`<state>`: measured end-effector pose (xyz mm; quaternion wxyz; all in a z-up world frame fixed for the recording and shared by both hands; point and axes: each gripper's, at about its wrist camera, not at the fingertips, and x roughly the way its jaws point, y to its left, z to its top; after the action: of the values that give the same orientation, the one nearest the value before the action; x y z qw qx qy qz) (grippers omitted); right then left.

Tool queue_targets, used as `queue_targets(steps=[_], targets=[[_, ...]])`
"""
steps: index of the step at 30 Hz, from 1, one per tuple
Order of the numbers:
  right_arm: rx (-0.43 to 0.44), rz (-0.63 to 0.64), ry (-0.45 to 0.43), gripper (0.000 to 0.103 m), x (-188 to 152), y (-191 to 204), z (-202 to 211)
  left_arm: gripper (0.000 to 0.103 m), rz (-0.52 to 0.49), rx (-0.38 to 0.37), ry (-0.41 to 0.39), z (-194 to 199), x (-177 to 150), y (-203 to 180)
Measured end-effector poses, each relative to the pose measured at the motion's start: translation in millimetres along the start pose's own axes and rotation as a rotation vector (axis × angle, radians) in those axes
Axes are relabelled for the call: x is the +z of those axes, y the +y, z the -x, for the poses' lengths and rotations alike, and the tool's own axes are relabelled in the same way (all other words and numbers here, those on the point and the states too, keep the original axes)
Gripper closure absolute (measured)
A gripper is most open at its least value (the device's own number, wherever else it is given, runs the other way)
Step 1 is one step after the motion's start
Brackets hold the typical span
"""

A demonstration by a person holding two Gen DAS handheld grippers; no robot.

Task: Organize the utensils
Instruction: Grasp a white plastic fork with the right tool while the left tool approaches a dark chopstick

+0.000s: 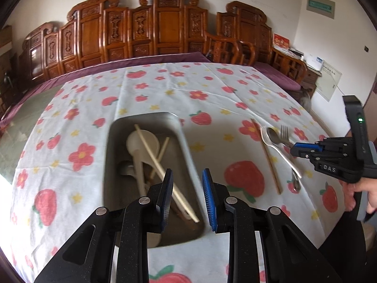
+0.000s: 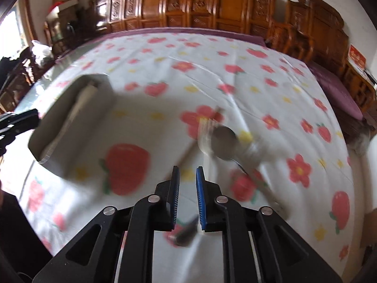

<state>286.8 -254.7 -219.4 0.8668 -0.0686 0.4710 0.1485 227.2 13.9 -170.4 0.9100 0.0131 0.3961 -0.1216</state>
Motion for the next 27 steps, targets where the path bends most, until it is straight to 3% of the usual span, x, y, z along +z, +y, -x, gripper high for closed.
queue_targets(steps=[7, 15, 18, 19, 27], targets=[[-0.04, -0.001, 0.06, 0.083, -4.5, -18.7, -30.6, 0.077, -0.035, -0.036, 0.012, -9.0, -3.6, -21.0], [-0.048, 0.024, 0.112, 0.083, 8.8, -12.6, -52.6, 0.073, -0.078, -0.051, 0.022, -14.5, -7.7, -39.0], [-0.047, 0.02, 0.115, 0.083, 10.5, -13.8, -53.9, 0.073, -0.092, -0.056, 0.026, -15.8, -9.1, -43.9], [-0.046, 0.022, 0.117, 0.094, 10.4, -13.0, -54.1, 0.073, -0.097, -0.057, 0.028, -16.3, -9.7, -45.6], [0.041, 0.003, 0.073, 0.094, -5.8, -2.6, -19.5, 0.073, -0.12, -0.045, 0.053, -24.7, -16.2, -52.5]])
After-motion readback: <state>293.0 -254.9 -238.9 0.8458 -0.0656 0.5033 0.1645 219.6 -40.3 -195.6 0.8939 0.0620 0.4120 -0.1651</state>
